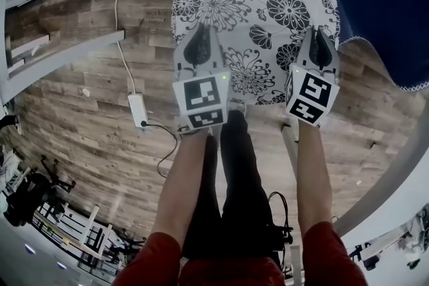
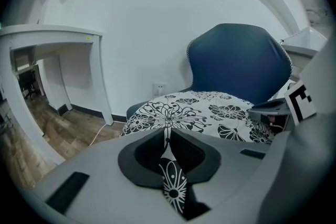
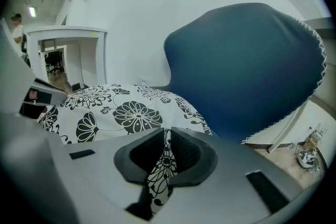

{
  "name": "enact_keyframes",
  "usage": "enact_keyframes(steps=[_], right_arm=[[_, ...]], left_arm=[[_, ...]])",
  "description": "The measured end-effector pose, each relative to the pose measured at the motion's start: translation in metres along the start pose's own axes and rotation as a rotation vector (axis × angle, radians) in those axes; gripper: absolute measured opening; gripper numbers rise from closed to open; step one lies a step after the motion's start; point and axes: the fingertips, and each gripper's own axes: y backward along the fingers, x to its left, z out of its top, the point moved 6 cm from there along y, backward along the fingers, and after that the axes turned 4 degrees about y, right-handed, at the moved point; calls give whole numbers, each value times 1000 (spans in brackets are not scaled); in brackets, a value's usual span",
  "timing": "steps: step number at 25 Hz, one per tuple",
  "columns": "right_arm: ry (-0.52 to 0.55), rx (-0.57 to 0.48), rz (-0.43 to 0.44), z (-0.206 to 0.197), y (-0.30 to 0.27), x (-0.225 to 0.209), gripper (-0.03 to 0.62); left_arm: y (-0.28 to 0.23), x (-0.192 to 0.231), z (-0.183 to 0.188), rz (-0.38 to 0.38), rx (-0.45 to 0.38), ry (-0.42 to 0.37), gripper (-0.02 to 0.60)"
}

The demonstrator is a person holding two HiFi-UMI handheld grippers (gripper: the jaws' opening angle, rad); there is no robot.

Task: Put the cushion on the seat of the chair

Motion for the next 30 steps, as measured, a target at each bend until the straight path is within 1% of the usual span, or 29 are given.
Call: enact_keyframes(steps=[2, 3, 5, 7, 12, 18, 30], right_arm=[[1, -2, -5, 0, 1, -2, 34], [-1, -4, -10, 0, 1, -3, 51], [-8, -10, -18, 2, 2, -7, 118], [-14, -17, -26, 3, 6, -10, 127], [-22, -36, -30, 12, 17, -11, 127], [-32, -84, -28, 35, 34, -9, 127], [-68, -197, 10, 107, 107, 8, 121]], left_arm=[[1, 0, 0, 8, 1, -1, 31], [2, 0, 0, 14, -1, -1, 31], [4, -1, 2, 23, -7, 0, 32], [7, 0, 4, 27, -14, 2, 32], [19, 1, 14, 28, -35, 4, 32], [34, -1, 33, 20, -73, -5, 32], [111, 1, 104, 23, -204, -2, 32]])
